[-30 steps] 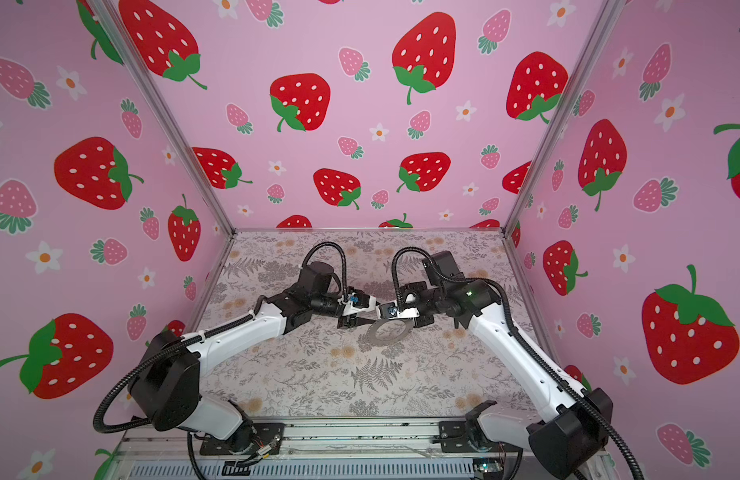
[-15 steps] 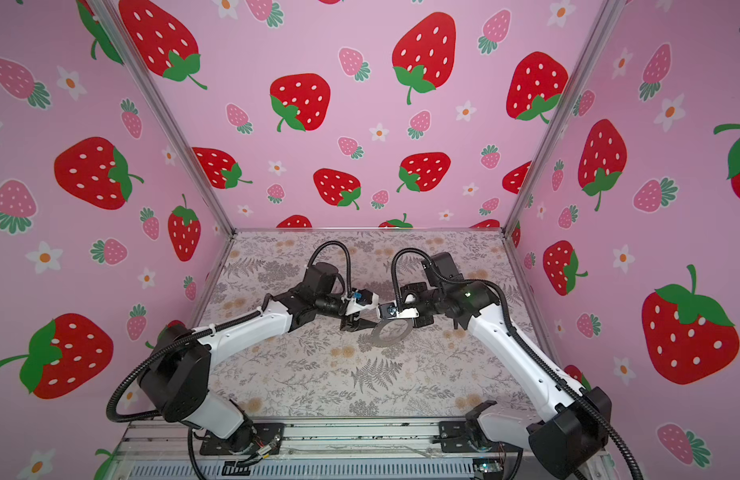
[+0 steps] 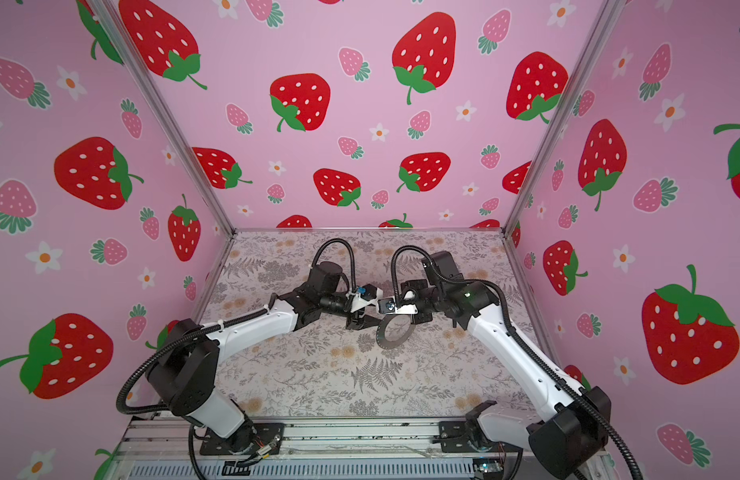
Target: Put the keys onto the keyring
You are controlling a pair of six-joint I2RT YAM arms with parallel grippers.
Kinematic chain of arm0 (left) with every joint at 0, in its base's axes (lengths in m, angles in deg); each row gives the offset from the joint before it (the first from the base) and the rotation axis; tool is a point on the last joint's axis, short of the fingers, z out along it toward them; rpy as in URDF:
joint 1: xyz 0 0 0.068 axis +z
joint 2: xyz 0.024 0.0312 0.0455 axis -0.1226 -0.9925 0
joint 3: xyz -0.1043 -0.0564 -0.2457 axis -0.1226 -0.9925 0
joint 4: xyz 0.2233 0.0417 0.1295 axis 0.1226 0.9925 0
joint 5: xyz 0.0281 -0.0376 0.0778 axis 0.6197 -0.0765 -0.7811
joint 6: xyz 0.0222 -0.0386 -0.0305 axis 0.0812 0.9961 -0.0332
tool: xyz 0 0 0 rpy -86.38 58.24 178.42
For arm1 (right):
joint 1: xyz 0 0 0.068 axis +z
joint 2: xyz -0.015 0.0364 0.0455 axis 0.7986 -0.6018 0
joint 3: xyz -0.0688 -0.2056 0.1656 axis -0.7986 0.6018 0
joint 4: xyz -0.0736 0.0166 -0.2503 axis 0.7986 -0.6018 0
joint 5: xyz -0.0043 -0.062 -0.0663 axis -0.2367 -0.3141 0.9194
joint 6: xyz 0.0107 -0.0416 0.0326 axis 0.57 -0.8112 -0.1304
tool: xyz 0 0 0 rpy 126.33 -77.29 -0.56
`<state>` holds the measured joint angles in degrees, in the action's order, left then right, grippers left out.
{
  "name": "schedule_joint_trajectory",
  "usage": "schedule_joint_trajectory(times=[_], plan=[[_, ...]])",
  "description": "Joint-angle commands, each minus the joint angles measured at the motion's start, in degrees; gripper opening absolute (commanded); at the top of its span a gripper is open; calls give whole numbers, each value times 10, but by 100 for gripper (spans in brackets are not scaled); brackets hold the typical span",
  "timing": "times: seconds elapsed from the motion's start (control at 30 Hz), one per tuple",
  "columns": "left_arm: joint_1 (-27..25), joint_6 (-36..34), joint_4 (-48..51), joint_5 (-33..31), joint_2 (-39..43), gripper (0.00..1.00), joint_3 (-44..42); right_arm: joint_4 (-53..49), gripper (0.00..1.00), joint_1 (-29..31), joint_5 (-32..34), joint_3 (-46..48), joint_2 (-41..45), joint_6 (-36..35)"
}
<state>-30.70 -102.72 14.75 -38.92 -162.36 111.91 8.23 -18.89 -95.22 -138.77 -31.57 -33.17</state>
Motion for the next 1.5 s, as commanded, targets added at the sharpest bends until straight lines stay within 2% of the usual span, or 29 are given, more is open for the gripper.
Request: schedule_joint_trajectory(times=[0.0, 0.33, 0.57, 0.87, 0.9, 1.27, 1.47], plan=[[-4, 33, -33, 6, -10, 54, 24, 20, 0, 1, -7, 7, 7, 10], [-5, 47, -47, -38, -13, 40, 25, 25, 0, 2, 0, 11, 8, 15], [-5, 19, -38, -65, 0, 20, 16, 25, 0, 1, 11, 14, 7, 19], [-5, -35, -58, -132, 29, 7, -11, 23, 0, -4, -3, 22, 10, 35], [-5, -42, -62, -137, 33, 2, -14, 22, 0, -4, -6, 23, 10, 36], [-6, -109, -46, -170, 56, 0, -29, 37, 0, -10, -9, 27, 18, 52], [-5, -117, -46, -175, 63, 0, -32, 52, 0, -12, -18, 32, 27, 55]])
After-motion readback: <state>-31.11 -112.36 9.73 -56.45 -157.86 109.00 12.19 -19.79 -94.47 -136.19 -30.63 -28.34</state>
